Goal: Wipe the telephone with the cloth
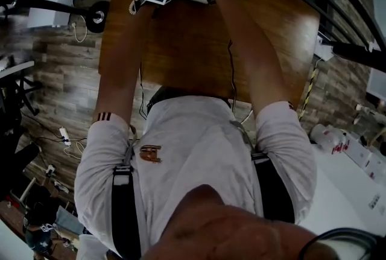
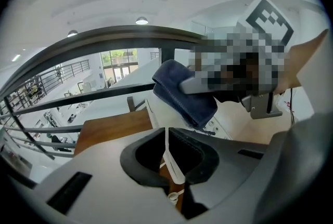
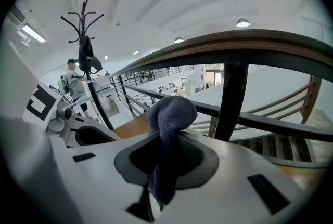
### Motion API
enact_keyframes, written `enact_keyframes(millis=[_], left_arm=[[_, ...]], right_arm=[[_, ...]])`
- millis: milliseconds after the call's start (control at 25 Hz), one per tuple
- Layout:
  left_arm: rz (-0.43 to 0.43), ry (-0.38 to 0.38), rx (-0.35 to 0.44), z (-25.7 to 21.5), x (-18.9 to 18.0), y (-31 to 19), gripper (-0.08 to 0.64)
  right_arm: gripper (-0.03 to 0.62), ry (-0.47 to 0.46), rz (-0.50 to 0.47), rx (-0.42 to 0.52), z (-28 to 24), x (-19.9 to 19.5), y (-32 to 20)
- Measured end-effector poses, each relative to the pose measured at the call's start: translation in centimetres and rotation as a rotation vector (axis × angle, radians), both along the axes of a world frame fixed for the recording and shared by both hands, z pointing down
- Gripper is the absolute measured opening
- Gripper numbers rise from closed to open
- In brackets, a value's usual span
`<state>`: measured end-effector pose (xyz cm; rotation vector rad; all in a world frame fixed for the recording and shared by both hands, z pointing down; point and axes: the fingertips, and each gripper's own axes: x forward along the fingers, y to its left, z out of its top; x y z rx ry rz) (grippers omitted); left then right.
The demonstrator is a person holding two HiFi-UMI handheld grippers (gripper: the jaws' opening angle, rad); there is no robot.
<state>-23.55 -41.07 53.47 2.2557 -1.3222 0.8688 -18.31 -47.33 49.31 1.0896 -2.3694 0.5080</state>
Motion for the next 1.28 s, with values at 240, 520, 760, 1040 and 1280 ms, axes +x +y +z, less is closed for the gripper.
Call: enact_keyframes(millis=[240, 520, 760, 1040, 1280], left_arm=[[0.01, -0.009, -0.065, 0.8, -0.1, 0.2, 0.02], [0.023, -0.014, -0.093, 1.3, 0.1, 0.5, 0.02], [0.03, -0.015, -0.076, 1.4, -0.3, 0.6, 0.02], [0.03, -0.012, -0.079, 1.1, 0.6, 0.5, 0.02], [0.033, -0.016, -0.068, 1.4, 0.8, 0.6, 0.02]], right_arm=[[0.078, 0.015, -0.004, -0.014, 0.3, -0.2, -0.4], [0.078, 0.059, 0.014, -0.03, 1.6, 0.7, -0.7], [0.078, 0.105, 0.069, -0.041, 2.9, 3.7, -1.1], [0.078, 0.103, 0.17, -0.045, 2.7, 9.7, -1.4], [0.078, -0.023, 0.154, -0.027, 0.4, 7.7, 0.8]])
